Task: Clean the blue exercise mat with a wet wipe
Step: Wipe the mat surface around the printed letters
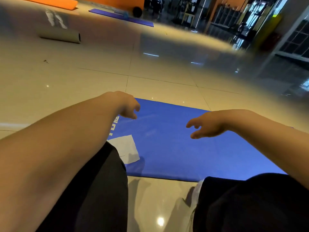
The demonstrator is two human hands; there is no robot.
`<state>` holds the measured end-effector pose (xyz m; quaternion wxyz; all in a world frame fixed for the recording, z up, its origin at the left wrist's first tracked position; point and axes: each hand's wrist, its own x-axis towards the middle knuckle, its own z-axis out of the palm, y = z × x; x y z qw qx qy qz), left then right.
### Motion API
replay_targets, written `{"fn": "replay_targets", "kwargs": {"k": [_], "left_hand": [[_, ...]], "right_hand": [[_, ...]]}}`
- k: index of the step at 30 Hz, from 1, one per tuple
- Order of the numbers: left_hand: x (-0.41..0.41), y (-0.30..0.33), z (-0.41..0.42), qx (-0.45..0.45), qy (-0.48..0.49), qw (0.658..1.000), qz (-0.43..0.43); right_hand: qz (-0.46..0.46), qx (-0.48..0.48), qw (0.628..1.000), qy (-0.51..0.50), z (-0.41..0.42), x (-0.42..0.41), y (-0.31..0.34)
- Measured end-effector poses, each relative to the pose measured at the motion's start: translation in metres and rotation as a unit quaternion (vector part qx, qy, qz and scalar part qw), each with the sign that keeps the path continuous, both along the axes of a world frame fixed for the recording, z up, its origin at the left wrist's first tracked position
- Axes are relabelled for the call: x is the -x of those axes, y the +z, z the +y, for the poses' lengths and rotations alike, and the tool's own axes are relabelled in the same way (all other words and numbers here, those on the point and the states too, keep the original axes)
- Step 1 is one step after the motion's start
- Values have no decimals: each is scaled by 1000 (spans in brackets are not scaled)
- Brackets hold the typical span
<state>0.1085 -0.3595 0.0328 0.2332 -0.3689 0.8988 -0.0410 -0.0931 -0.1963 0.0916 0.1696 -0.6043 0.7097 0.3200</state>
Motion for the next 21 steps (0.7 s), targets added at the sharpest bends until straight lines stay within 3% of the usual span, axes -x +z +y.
{"fn": "replay_targets", "kwargs": {"k": [4,12,17,21], "left_hand": [[-17,-7,-7,-20,39,998,-54],[9,-9,7,-129,26,991,-27],[26,-29,10,-201,-21,979,-37],[34,-65,-6,-220,-52,968,-109]], "right_hand": [[-9,19,1000,4,-5,3,-12],[-116,-49,992,15,-30,-11,-106],[-176,-72,981,-38,-27,4,-151],[-174,-87,973,-123,-32,33,-193]]}}
